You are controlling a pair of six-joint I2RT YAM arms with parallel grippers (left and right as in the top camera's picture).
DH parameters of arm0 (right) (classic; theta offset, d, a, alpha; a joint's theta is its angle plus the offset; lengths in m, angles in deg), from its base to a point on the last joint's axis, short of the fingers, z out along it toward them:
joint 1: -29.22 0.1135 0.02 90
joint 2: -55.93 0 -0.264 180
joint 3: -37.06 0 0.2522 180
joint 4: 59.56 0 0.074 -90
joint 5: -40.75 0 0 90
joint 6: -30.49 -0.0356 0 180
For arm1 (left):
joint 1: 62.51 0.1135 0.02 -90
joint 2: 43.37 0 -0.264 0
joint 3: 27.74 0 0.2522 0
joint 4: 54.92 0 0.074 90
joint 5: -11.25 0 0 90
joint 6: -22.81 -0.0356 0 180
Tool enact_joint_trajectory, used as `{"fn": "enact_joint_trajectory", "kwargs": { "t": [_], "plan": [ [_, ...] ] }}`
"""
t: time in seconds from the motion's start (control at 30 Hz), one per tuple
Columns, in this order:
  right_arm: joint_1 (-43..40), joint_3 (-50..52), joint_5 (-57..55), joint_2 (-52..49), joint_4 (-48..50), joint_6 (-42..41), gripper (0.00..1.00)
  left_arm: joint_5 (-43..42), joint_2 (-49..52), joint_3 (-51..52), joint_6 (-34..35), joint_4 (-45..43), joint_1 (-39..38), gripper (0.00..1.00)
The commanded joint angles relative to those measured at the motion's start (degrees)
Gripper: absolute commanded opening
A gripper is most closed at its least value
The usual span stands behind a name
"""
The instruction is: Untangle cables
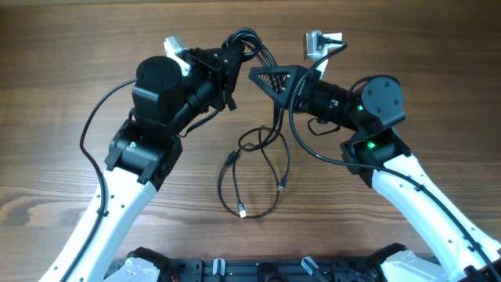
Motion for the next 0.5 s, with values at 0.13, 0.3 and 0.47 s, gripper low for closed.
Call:
{"fn": "enact_joint_trajectory", "kwargs": {
  "t": [0.13,0.3,0.47],
  "plan": [
    [0.52,-0.55,3.17,0.2,-1.7,0.48,0.04,1.42,0.35,-0.42,-0.35,-0.22,-0.24,0.04],
    [0.5,-0.52,3.13,0.2,-2.19,0.55,0.05,1.42,0.35,-0.42,-7.1,-0.26,-0.24,0.04],
    [0.5,-0.55,2.73,0.2,-2.38,2.36,0.13,1.4,0.33,-0.42,-18.43,-1.73,-0.24,0.04]
  ]
}}
